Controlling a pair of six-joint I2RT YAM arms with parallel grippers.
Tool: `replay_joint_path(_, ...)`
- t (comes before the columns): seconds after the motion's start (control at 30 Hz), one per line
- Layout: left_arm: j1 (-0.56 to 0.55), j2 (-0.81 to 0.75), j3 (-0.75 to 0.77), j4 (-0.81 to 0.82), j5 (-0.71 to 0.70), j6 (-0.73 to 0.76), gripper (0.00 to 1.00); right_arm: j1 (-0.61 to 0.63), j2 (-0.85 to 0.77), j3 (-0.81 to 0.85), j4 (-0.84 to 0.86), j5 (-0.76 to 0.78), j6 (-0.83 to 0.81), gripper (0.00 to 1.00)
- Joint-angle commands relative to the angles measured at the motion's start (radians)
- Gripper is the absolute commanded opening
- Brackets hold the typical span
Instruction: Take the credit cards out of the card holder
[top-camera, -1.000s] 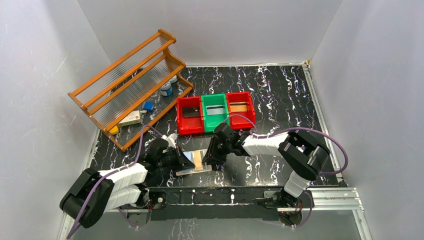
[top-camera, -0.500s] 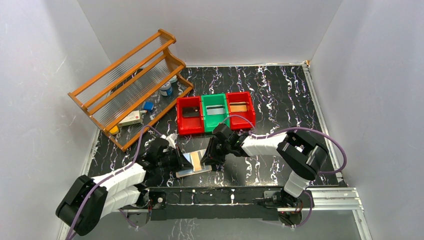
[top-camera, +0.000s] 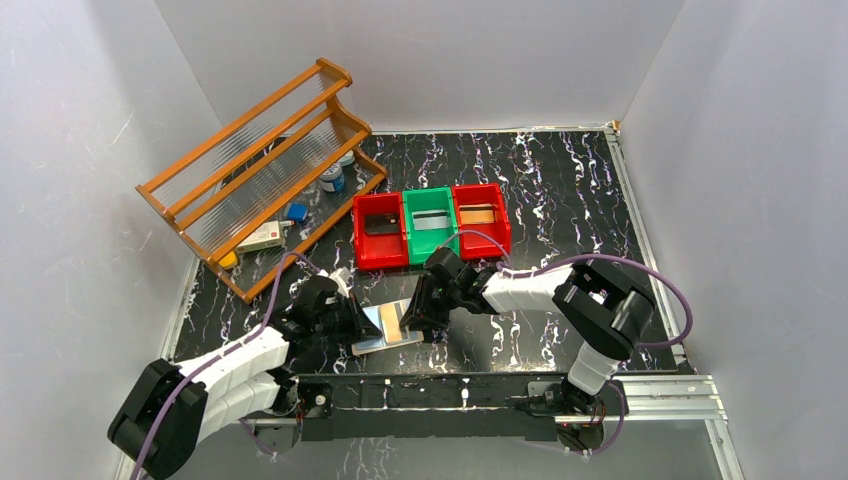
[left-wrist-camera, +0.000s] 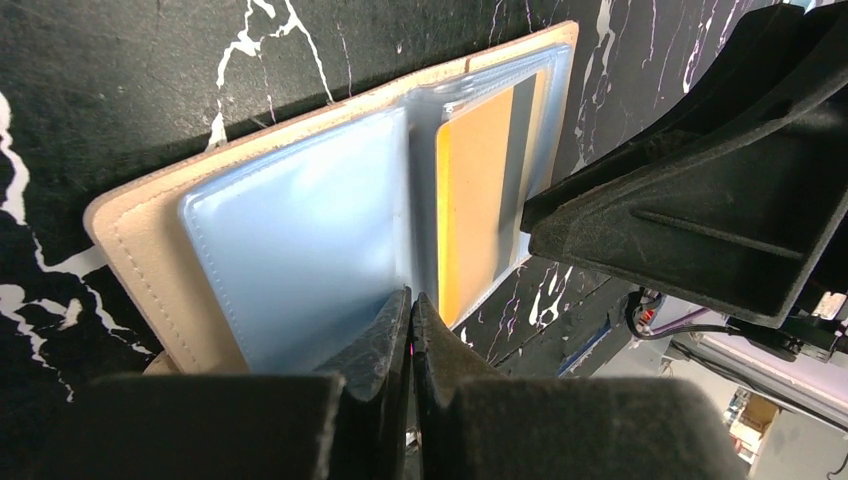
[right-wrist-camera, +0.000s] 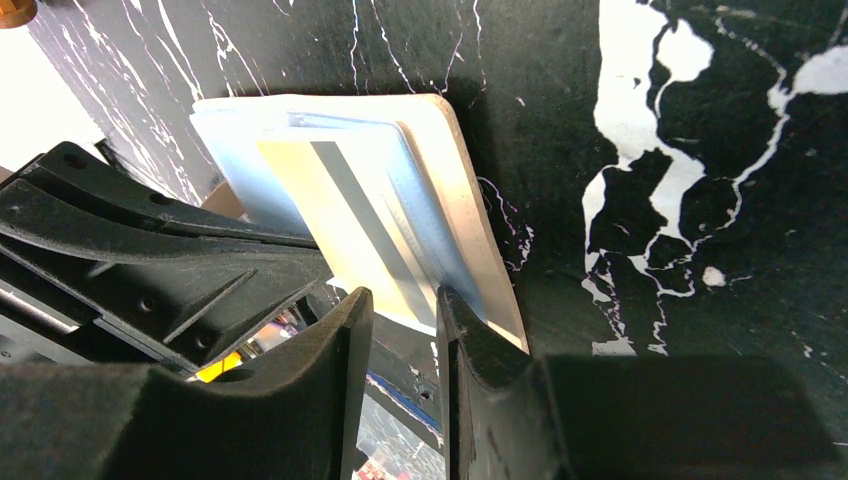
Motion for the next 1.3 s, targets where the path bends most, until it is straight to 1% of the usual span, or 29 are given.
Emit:
replay_joint_path(0.0, -0.003, -0.018, 0.020, -0.014, -0.005, 0.007, 0.03, 0.010, 0.033, -0.012, -0.054, 0.059, -0.010, 0.39)
replay_joint_path(0.2, 0.002, 0.006, -0.007, 0.078, 0.026, -0.032, 0.30, 0.011, 0.036, -0.019, -0.053, 0.057, -0.005, 0.39)
replay_joint_path(0.33, 0.028, 0.021, -0.044, 0.174, 0.081, -0.062, 0.44, 0.009, 0.037, -0.022, -0.058, 0.058, -0.005, 0.39)
replay_joint_path(0.4, 0.038, 0.029, -0.055, 0.217, 0.107, -0.066, 0.49, 0.009, 0.035, -0.025, -0.056, 0.060, -0.004, 0.39)
replay_joint_path(0.5, 0.051, 0.061, -0.060, 0.274, 0.146, -0.068, 0.54, 0.008, 0.033, -0.027, -0.054, 0.060, -0.002, 0.39)
replay_joint_path(0.67, 0.077, 0.140, -0.071, 0.333, 0.168, -0.086, 0.54, 0.005, 0.038, -0.028, -0.052, 0.054, -0.002, 0.39)
replay_joint_path(0.77, 0.091, 0.172, -0.087, 0.370, 0.173, -0.101, 0.53, 0.005, 0.041, -0.030, -0.046, 0.050, -0.002, 0.39)
replay_joint_path(0.9, 0.099, 0.184, -0.105, 0.417, 0.178, -0.122, 0.43, 0.002, 0.042, -0.031, -0.041, 0.046, -0.003, 0.39)
replay_joint_path(1.07, 0.100, 0.186, -0.118, 0.465, 0.187, -0.143, 0.25, 0.002, 0.047, -0.034, -0.031, 0.036, -0.003, 0.39)
replay_joint_path(1.13, 0.100, 0.191, -0.126, 0.501, 0.197, -0.154, 0.22, 0.003, 0.049, -0.034, -0.029, 0.034, -0.002, 0.39)
replay_joint_path(1.27, 0.100, 0.206, -0.142, 0.583, 0.228, -0.181, 0.19, 0.001, 0.050, -0.034, -0.026, 0.032, -0.002, 0.39)
